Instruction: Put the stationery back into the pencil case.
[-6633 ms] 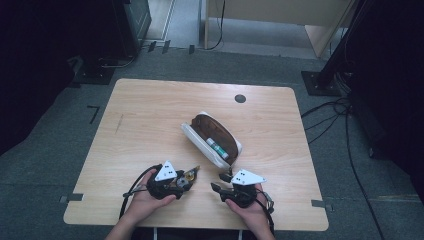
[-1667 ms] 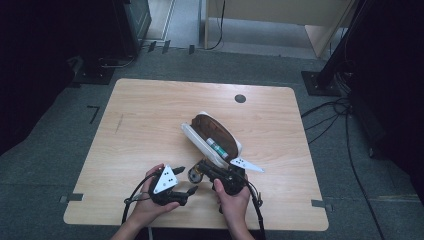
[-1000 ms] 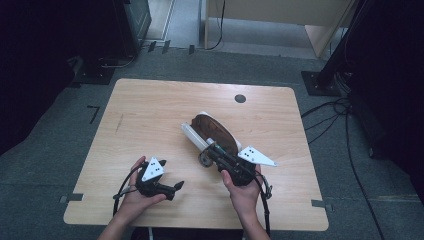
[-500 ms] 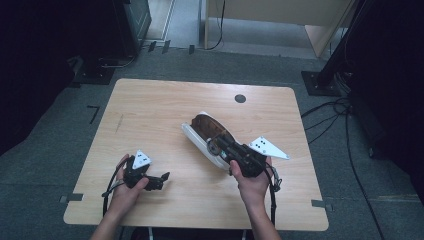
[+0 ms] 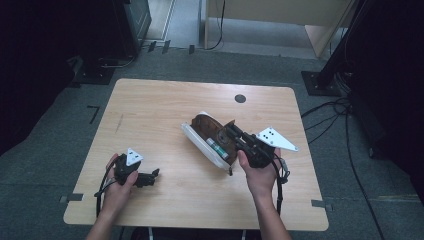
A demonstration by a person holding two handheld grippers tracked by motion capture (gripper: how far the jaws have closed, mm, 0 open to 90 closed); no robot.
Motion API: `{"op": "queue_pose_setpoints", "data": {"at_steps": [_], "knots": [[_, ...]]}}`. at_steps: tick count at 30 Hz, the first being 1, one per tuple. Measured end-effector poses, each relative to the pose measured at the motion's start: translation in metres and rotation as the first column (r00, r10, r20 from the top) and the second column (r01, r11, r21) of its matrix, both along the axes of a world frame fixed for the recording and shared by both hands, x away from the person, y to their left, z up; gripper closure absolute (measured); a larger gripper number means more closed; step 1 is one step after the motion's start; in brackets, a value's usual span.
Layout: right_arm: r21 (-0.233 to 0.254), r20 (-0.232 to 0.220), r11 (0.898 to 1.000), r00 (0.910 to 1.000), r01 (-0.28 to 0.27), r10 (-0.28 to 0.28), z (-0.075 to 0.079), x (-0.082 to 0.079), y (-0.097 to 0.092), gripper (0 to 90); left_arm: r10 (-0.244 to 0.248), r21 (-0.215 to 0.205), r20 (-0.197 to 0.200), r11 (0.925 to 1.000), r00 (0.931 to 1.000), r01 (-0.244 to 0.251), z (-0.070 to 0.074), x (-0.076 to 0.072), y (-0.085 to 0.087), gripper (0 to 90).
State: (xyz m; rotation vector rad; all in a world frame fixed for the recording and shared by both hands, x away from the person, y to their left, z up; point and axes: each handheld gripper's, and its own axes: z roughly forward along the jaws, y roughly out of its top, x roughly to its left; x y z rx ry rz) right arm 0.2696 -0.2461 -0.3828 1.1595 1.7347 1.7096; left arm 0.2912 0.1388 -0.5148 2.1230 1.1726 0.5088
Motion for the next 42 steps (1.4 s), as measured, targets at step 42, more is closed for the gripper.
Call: {"op": "queue_pose_setpoints", "data": {"at_steps": [42], "knots": [[-0.43,-0.289,0.898,0.9565,-0.094,-0.039,-0.064,0.054,0.037,78.2,-0.015,0.003,-0.029,0.9999,0.9995,0.015,-0.005,0.002,-0.002,0.5]]}}
